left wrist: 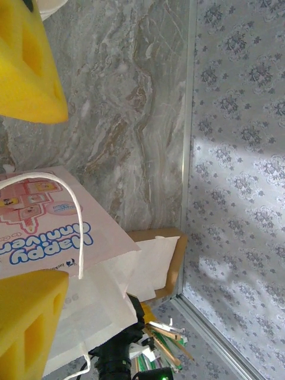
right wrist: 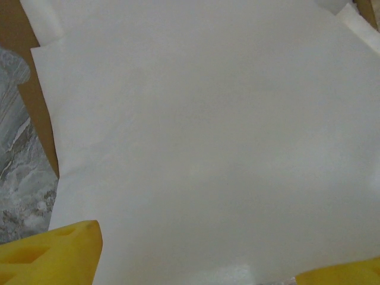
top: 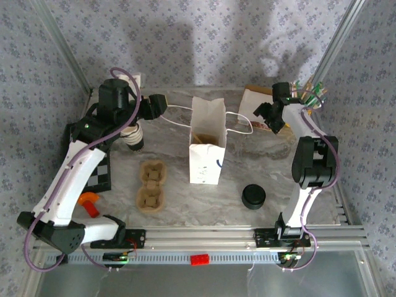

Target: Pack the takeout coffee

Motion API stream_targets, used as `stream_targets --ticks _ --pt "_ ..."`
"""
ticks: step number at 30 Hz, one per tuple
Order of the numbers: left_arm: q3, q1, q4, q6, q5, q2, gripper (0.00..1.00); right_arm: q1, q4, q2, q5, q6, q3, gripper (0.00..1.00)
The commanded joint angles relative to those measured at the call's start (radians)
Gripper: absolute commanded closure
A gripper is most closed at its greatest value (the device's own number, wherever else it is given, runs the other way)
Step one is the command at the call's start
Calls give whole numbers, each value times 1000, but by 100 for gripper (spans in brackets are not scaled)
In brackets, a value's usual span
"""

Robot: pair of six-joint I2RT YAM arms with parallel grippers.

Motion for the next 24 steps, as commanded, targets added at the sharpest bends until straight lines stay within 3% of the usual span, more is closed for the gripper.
stream_targets --ticks 1,8,13,18,24 --pt "24 6 -12 33 -17 7 34 8 33 4 42 59 15 22" --pt "25 9 -15 35 -17 5 34 4 14 0 67 59 61 33" --pt "22 10 -13 32 -18 5 34 2 24 -7 68 57 56 47" --pt "24 11 -13 33 -18 1 34 0 19 12 35 55 54 67" --pt "29 10 -19 37 -19 3 34 7 33 -42 67 37 59 98"
